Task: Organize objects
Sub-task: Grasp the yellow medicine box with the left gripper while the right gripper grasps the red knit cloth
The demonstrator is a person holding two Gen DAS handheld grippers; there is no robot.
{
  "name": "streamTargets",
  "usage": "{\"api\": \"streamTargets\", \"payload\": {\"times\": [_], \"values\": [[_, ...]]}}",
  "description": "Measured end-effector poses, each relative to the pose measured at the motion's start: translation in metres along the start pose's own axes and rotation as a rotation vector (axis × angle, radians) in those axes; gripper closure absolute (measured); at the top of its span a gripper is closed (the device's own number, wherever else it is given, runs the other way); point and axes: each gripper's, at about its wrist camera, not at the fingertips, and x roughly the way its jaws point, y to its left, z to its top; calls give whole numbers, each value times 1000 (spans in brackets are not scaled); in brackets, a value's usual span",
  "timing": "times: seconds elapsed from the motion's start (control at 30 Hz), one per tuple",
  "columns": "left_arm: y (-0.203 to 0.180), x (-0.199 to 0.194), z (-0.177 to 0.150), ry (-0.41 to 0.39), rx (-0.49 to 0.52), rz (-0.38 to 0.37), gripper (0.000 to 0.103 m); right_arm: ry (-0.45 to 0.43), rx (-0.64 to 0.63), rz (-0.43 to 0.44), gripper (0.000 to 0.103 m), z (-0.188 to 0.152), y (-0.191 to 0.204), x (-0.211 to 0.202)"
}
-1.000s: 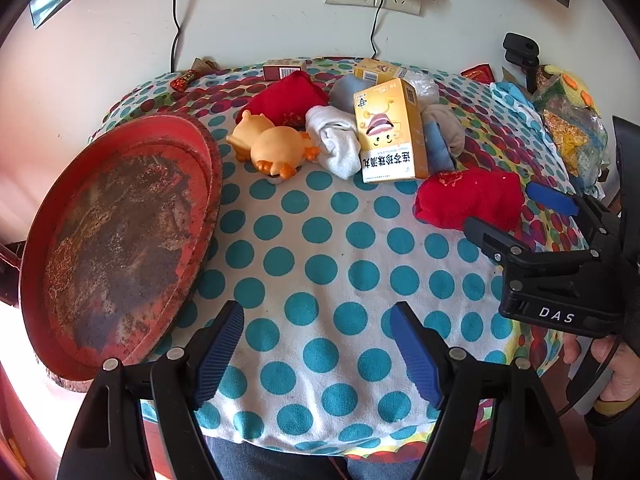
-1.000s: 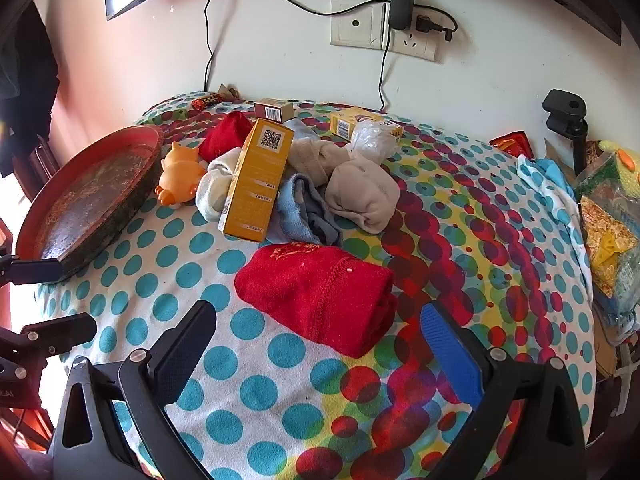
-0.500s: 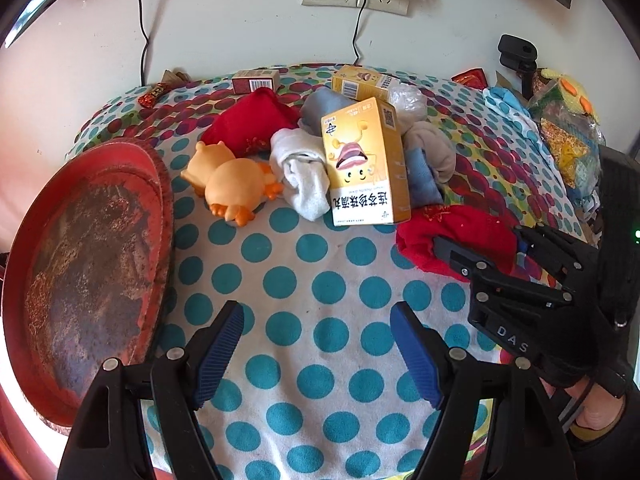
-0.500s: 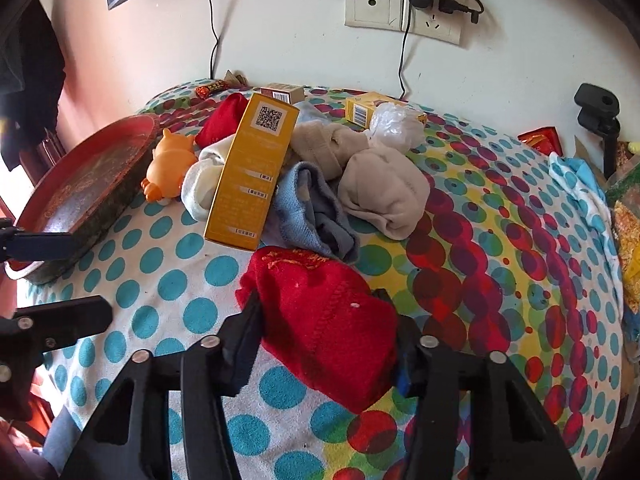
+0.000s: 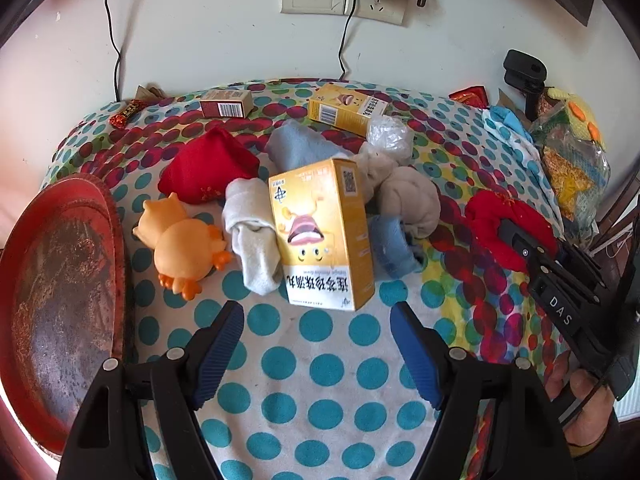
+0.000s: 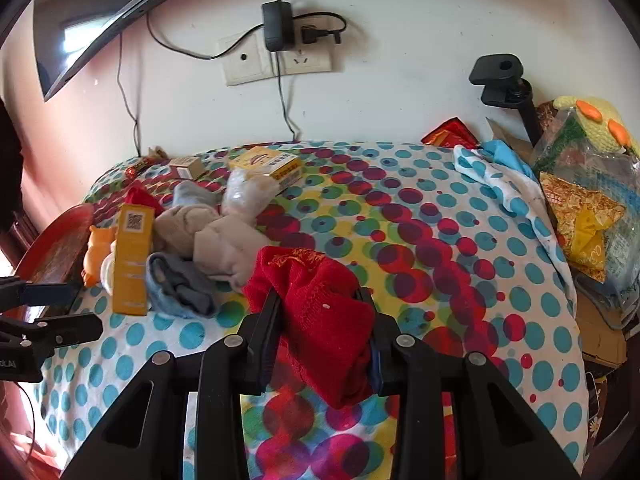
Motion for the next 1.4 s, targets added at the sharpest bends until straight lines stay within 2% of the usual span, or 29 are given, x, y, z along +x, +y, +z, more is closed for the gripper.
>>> {"api": "streamTargets", "payload": {"times": [0.23, 0.37, 0.43, 0.6, 0.8, 1.0, 1.13, 1.23, 1.4], "values": [[-7, 13, 38, 1, -39, 78, 25, -15, 36, -11, 70, 3, -13, 19], [-7, 25, 48, 33, -51, 85, 25, -7, 49, 7, 70, 1, -12, 26], [-4, 31, 49, 34, -67, 120, 25, -12, 59, 12, 69, 1, -13, 26], [5, 43, 56, 59, -116, 119, 25, 39, 59, 51, 68, 2, -11, 37], [12, 53, 62, 99, -151, 117, 25, 51, 83, 66, 66, 2, -14, 40], [6, 65, 64, 112, -84, 179, 25, 57, 76, 56, 65, 3, -11, 41], [6, 57, 57, 61, -44, 131, 26, 62, 90, 62, 64, 3, -12, 43], [12, 53, 50, 42, -34, 76, 39, 63, 101, 66, 64, 3, -13, 43], [10, 44, 43, 35, 5, 28, 44, 64, 108, 63, 63, 3, -13, 43]]}}
